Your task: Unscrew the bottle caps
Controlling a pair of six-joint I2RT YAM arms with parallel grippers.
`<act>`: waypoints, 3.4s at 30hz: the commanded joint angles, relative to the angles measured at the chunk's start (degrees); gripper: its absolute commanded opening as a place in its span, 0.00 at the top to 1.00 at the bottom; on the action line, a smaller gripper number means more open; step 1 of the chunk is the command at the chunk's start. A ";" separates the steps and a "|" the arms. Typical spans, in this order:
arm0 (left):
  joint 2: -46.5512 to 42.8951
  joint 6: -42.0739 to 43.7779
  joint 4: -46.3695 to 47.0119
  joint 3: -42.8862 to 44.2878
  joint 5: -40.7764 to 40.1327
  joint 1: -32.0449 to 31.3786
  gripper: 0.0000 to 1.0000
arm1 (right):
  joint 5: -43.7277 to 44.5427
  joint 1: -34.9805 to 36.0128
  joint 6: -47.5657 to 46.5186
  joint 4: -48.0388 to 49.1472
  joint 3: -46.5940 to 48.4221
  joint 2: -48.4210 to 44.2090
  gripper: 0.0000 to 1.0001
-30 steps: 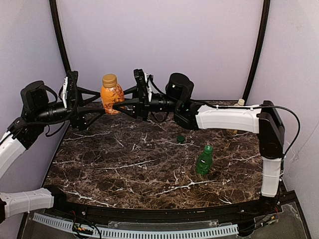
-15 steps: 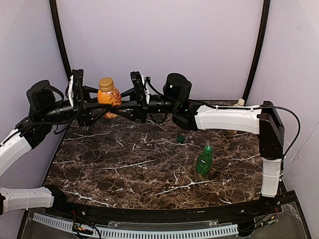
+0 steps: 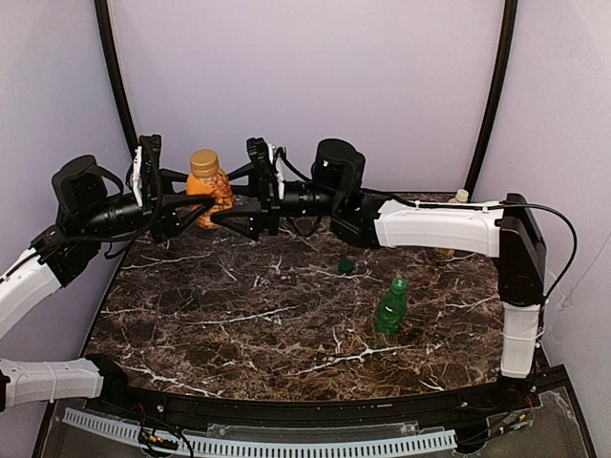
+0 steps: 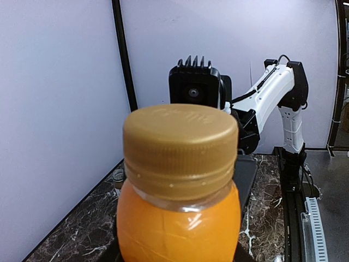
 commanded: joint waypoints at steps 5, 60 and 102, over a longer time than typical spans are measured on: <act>-2.29 2.32 -3.12 -1.20 -3.90 -0.80 0.78 | 9.14 0.15 -9.98 -14.91 -3.13 -8.49 0.17; -2.13 19.73 -11.10 -7.41 -16.08 -0.88 0.22 | 29.97 7.26 -0.98 -28.89 13.29 -5.40 1.00; -1.94 51.09 1.77 -11.79 -46.73 -0.88 0.69 | 37.27 4.58 17.84 -45.96 19.43 -5.62 0.27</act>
